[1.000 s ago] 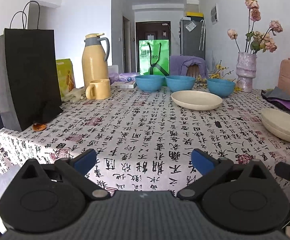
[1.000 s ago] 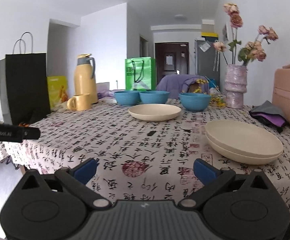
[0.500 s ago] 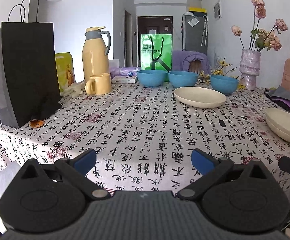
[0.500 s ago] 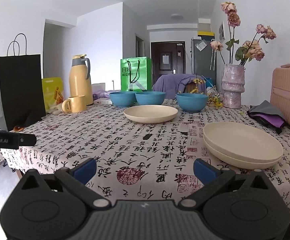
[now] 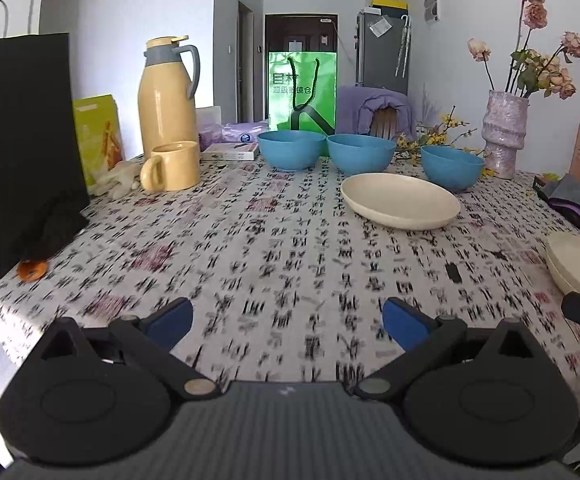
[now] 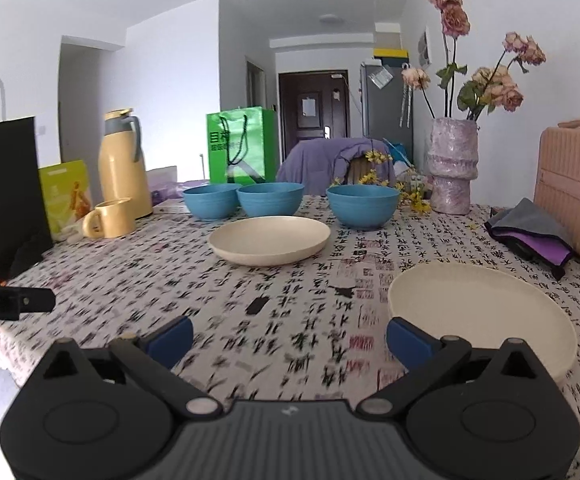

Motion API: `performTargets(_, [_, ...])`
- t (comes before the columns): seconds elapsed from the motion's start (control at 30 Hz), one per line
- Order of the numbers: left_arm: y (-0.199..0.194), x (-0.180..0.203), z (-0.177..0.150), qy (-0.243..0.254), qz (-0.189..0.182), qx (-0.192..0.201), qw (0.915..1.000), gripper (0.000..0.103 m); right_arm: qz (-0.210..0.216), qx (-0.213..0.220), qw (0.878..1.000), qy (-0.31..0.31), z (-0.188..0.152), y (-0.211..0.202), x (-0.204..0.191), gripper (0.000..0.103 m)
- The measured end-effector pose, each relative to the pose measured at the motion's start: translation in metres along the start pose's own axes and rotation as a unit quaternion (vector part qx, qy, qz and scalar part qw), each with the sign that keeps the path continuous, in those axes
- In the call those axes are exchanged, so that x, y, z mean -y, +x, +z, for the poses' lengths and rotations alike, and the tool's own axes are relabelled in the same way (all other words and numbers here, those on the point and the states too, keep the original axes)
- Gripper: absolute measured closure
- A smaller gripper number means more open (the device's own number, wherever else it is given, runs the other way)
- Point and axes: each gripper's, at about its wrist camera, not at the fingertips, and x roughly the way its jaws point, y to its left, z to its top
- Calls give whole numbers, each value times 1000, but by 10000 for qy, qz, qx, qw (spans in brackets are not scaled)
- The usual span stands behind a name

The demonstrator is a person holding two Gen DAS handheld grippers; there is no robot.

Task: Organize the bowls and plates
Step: 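Close both grippers on the rim of the last cream plate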

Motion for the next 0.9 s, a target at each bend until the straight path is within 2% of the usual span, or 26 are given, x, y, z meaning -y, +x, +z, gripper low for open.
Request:
performTargets(0.23, [49,0,38,-79,-200,-186,9996,0,108,-302,9984,457,31,51,16,3])
performTargets(0.53, [126,8,93,-135,-890,-505,9947,0,256,-666,9930,945,79,129,36,13])
performTargets(0.57, [135,9,100,-150,-962,-529,9938,2,269,-722,9919,1005,85,138,38,13])
performTargets(0.63, [154,14,112,-162,-1077,-588,9923,7,322,-854,9894,1129,96,159,43,22])
performTargets(0.77, [200,18,133,-358,-1202,-924,9878,27,518,-1168,9828,1336,114,206,52,29])
performTargets(0.9, [246,20,146,-618,-1337,-1254,9811,45,594,-1570,9728,1597,123,251,61,45])
